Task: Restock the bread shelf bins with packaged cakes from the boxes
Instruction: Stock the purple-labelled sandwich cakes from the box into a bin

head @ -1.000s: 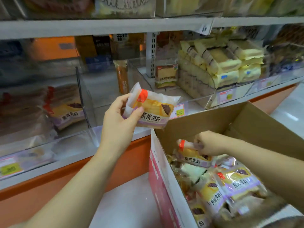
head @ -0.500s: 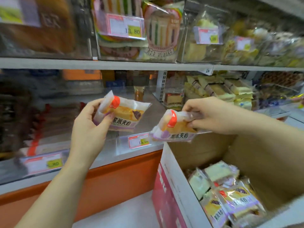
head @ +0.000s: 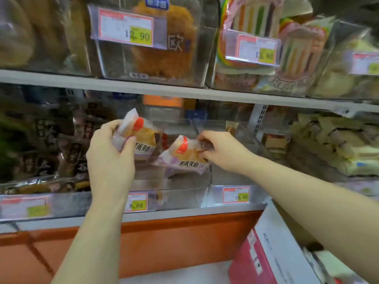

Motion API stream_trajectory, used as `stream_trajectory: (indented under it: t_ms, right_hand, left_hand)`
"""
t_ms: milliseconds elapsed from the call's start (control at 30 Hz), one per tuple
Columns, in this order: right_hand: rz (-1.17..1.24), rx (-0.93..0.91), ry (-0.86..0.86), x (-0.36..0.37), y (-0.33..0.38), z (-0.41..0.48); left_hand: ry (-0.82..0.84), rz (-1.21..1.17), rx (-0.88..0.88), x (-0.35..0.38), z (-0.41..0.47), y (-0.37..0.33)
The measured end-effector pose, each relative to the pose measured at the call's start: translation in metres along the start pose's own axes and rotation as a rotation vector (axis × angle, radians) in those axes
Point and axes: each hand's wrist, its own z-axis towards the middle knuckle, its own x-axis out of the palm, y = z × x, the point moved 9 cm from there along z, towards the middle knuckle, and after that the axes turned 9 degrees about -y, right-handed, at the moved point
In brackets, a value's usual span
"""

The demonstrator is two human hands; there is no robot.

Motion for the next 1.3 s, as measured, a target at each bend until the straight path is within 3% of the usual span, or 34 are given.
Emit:
stream_trajectory:
  t_ms: [167, 300, 433, 733, 867, 1000, 1233, 1300]
  right_hand:
    - [-0.391, -0.110, 0.025, 0.024, 0.018, 0.027]
    - [-0.598, -0.152, -0.009, 0.030, 0.032, 0.044]
    - [-0.718, -0.150, 0.066, 0.047, 0.037, 0.055]
    - [-0.832, -0.205, 0.098, 0.043, 0.063, 0.057]
    - [-0.700, -0.053, 0.277, 0.081, 0.036, 0.048]
    - [-0.649, 0.035, 0.304, 0.098, 0.002, 0.048]
    - [-0.599, 0.001, 0.427, 0.134, -0.014, 0.040]
    - [-0.633, -0.001, 0.393, 0.125, -0.016, 0.041]
  left_hand:
    - [0.005, 0.122, 0.054, -0.009, -0.001, 0.004]
    - [0.023, 0.102, 0.039, -0.011, 0.000, 0.010]
    - [0.023, 0.088, 0.020, -0.013, 0.001, 0.012]
    - [0.020, 0.038, 0.001, -0.014, 0.002, 0.011]
    - [0.042, 0.015, -0.005, -0.008, -0.004, 0.009]
    - [0.034, 0.012, -0.003, -0.009, -0.002, 0.011]
    - [0.043, -0.008, -0.026, -0.007, 0.000, 0.016]
    - [0.058, -0.040, -0.054, -0.005, 0.001, 0.018]
